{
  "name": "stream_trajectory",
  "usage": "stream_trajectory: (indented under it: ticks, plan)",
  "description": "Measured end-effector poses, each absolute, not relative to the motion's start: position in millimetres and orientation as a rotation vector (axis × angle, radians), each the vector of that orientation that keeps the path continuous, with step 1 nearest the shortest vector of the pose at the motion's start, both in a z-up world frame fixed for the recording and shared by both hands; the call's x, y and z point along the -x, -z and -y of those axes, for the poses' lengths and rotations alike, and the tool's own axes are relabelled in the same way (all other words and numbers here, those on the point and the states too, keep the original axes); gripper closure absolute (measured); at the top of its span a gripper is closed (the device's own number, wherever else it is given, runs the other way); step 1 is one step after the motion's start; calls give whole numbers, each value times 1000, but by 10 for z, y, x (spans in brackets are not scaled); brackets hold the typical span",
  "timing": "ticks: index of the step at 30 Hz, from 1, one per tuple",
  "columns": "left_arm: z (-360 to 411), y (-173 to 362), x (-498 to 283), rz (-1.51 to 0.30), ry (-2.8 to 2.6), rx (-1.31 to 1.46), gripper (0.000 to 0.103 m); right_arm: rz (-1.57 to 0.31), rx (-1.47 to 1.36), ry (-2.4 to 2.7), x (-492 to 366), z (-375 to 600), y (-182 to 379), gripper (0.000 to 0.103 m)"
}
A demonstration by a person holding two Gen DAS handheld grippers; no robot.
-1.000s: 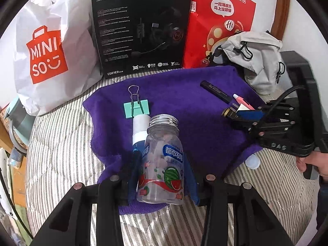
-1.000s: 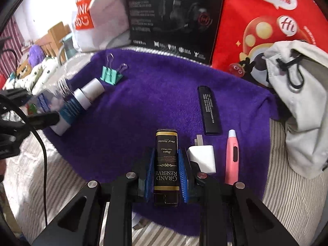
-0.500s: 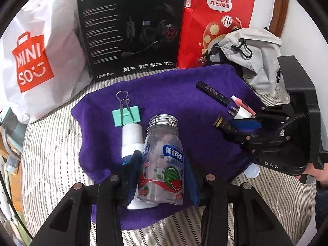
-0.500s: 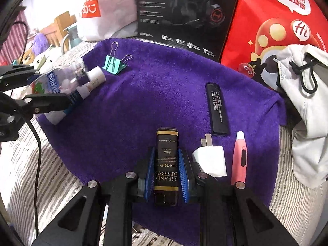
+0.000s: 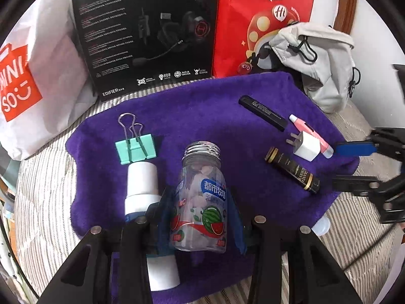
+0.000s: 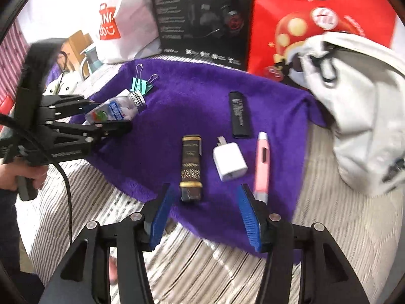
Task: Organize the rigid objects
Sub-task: 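Set the bottle on the towel while the right gripper places the dark tube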
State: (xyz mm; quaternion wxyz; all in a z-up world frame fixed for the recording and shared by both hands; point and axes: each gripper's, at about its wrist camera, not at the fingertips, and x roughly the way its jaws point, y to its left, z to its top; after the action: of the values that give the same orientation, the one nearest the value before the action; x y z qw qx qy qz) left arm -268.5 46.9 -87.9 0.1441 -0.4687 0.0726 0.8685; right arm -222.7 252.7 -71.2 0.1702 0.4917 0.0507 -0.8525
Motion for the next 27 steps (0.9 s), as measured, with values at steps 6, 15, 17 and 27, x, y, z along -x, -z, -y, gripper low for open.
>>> stream_trajectory:
  ticks: [6,15,17,27]
  plan:
    - [-584,1011,2707,-287,-2490,1393,64,-64,-1422,2454,2032,-2703,678,50]
    - [-583,1032,2672,-277,-2515,1386,63,0,-1454,2541,1781,-2817,658,40]
    - [-594,1032,2676,-280,-2520,1392,63,28,-1446,2557,1706,-2844,639,39]
    - [-622,995,2610,-275,-2477,1375,39,110,-1448,2564,1412,-2934,585,37]
